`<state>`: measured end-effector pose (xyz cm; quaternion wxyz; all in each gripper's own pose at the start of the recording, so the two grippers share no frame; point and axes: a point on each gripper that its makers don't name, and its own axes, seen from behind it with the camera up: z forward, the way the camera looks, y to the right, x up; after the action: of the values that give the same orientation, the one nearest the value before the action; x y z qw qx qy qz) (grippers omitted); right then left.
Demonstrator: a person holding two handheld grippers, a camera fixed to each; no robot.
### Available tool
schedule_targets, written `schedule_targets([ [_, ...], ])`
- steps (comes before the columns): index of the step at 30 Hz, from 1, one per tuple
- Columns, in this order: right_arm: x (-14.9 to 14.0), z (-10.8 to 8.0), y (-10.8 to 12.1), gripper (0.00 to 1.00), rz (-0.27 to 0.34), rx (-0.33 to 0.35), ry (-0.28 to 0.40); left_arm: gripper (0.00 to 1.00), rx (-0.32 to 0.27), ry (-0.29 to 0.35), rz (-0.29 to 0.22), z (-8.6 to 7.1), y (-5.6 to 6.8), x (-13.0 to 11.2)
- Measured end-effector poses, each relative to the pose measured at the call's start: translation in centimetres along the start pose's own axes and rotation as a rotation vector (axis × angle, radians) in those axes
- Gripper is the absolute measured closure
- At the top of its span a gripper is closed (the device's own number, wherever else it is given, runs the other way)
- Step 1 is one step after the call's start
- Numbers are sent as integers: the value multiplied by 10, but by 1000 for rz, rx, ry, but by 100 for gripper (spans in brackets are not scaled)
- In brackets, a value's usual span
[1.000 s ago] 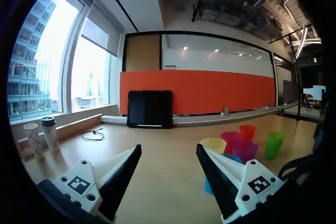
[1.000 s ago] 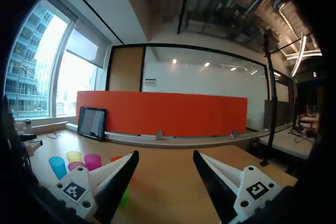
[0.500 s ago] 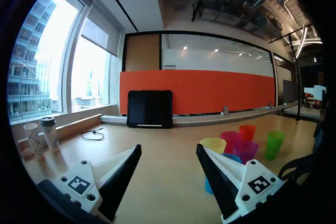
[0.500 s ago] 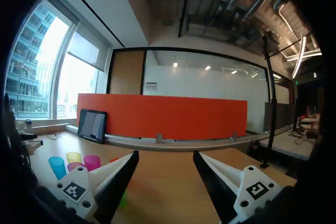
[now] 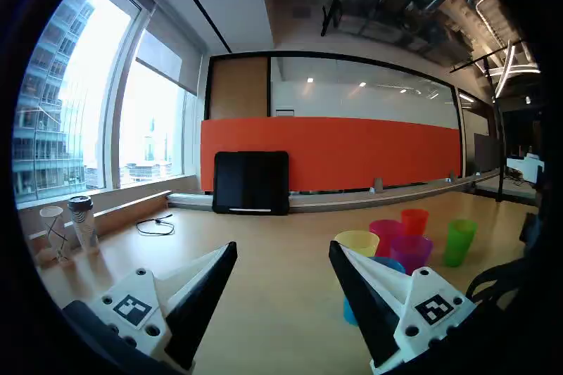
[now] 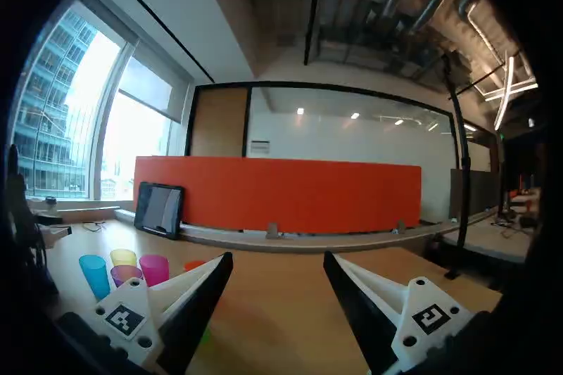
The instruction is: Pour water
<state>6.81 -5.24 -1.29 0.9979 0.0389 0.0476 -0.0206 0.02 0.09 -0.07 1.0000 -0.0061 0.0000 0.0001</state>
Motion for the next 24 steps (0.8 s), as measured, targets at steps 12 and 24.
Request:
schedule_targets([
  [12, -27, 5, 9, 0, -3, -25, -7, 3, 0, 0, 0, 0, 0, 0],
  [24, -45, 2, 29, 0, 39, -44, -36, 3, 0, 0, 0, 1, 1, 0],
])
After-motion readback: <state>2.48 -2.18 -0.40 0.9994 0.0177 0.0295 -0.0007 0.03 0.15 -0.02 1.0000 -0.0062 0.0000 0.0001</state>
